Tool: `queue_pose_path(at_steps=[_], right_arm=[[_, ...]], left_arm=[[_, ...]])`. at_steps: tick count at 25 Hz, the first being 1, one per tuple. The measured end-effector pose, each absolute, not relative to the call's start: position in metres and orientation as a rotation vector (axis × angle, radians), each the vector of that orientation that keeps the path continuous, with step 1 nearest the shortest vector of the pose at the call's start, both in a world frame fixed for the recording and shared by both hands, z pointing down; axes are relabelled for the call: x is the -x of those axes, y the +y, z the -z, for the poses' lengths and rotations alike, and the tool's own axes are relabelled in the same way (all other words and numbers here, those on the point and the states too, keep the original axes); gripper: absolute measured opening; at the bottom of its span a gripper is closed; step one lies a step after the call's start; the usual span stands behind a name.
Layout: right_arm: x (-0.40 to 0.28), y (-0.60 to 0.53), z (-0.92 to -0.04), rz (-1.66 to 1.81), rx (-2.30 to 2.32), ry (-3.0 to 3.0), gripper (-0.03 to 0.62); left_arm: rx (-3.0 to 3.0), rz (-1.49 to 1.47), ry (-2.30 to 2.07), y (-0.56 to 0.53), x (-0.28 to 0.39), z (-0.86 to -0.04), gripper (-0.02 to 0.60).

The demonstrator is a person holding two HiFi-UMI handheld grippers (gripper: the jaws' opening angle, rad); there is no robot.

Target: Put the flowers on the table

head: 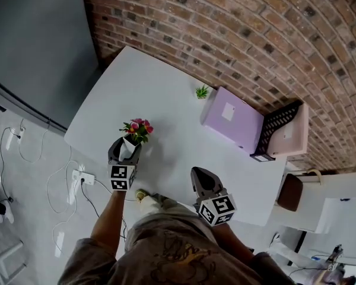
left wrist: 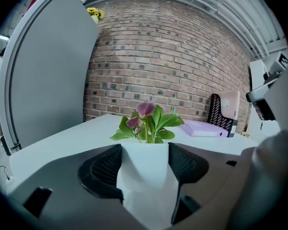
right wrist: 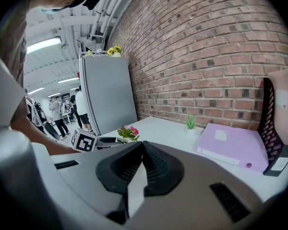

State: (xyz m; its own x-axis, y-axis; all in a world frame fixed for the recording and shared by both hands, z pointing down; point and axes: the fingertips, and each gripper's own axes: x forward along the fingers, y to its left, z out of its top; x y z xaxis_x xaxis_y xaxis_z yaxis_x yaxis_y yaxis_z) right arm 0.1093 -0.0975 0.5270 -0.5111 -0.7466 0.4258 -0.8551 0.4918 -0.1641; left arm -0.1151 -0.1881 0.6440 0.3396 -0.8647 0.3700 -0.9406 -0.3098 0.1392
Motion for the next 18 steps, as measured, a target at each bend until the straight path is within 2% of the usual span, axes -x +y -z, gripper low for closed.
queue_pose_path(at_steps=[18], right_arm=[[-0.1051,-0.1012,-0.5292,-0.521,-1.337,-2.452,0.003]], left_arm=[[-2.284,-0.368,-1.595,-0.1913,0.109,-0.6501,0.322]])
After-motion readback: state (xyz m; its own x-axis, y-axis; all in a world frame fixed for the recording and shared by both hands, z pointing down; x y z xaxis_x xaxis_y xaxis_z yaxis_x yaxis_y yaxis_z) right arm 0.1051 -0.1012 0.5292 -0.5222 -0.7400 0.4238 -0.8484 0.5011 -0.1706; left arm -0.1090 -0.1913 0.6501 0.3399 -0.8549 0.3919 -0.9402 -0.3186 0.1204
